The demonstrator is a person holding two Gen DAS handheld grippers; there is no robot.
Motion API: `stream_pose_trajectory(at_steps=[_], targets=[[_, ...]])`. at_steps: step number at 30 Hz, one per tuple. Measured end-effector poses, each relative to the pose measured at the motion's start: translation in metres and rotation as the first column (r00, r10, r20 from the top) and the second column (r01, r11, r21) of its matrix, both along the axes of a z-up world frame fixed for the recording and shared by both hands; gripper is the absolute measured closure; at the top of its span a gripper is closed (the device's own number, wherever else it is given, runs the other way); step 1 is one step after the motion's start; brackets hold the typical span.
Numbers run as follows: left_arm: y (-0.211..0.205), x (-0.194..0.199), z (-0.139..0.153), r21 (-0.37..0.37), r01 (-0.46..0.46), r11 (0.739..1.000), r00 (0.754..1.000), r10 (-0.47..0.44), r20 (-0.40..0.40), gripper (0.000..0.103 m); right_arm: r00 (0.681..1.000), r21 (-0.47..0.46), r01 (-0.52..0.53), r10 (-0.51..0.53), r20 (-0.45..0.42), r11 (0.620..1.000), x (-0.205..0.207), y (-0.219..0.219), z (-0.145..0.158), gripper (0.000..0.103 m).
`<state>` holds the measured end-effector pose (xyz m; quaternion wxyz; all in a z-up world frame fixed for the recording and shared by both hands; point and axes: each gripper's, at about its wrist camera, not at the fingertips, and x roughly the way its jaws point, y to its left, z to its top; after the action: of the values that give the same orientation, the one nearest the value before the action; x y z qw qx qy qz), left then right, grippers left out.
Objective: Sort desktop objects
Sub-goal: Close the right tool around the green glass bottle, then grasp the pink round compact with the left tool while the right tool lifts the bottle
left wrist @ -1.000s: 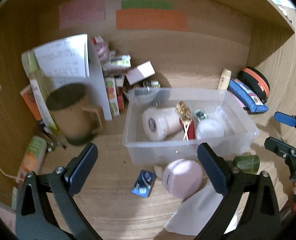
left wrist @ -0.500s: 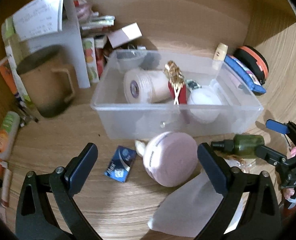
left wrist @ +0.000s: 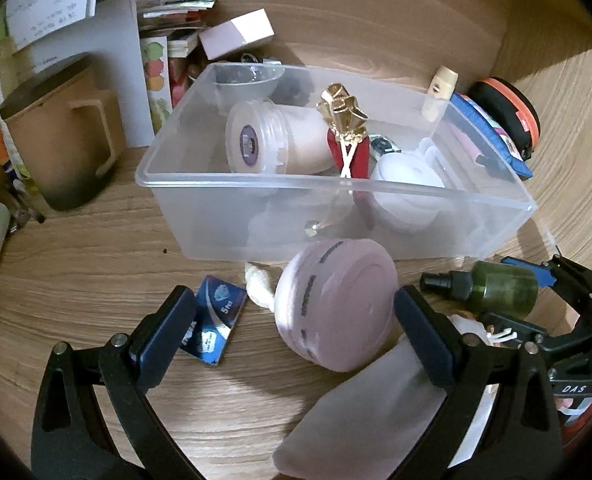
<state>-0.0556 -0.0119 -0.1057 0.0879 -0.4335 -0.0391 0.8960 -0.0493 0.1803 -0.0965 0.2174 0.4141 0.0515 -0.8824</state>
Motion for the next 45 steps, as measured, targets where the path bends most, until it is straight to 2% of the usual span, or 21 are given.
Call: stream_pose_trajectory(at_steps=[6, 11, 18, 20, 22, 27, 30, 32, 45], targets=[[0.006, -0.004, -0.002, 0.004, 0.018, 1.0, 1.0, -0.018, 0.003, 0.002, 1.0, 0.003, -0.017, 0.017, 0.022, 1.0, -0.002, -0.003, -0.004, 0.049], [0.008, -0.01, -0.005, 0.024, 0.017, 1.0, 1.0, -0.017, 0.022, 0.002, 0.999, -0.012, -0.02, 0.02, 0.026, 1.0, -0.002, -0.002, -0.004, 0.055], [0.011, -0.01, -0.004, 0.0, 0.015, 1.0, 1.0, -0.015, -0.004, 0.004, 1.0, -0.022, -0.026, 0.026, -0.004, 0.999, 0.004, -0.002, 0.001, 0.058], [0.011, -0.01, -0.003, 0.002, 0.023, 1.0, 1.0, -0.023, -0.005, 0.016, 1.0, -0.018, -0.027, 0.027, -0.016, 0.999, 0.006, -0.002, 0.002, 0.058], [0.013, -0.008, -0.004, -0.007, 0.027, 1.0, 1.0, -0.027, -0.007, 0.024, 0.999, -0.02, -0.026, 0.025, -0.027, 0.999, 0.007, -0.001, 0.004, 0.058], [0.016, -0.004, -0.002, -0.012, 0.022, 1.0, 1.0, -0.022, -0.017, 0.031, 0.999, -0.037, -0.023, 0.022, -0.043, 0.999, 0.013, 0.005, 0.008, 0.061], [0.019, 0.002, 0.001, -0.03, 0.022, 0.999, 0.999, -0.023, -0.039, 0.038, 0.999, -0.039, -0.015, 0.013, -0.05, 0.999, 0.018, 0.011, 0.012, 0.062], [0.02, 0.005, 0.003, -0.044, 0.021, 0.999, 0.998, -0.023, -0.052, 0.038, 0.999, -0.037, -0.015, 0.013, -0.052, 0.999, 0.021, 0.014, 0.012, 0.062], [0.003, 0.019, 0.014, -0.008, -0.023, 1.0, 0.996, 0.022, -0.086, 0.038, 0.999, 0.006, -0.048, 0.048, -0.008, 0.999, 0.017, 0.008, 0.004, 0.062]])
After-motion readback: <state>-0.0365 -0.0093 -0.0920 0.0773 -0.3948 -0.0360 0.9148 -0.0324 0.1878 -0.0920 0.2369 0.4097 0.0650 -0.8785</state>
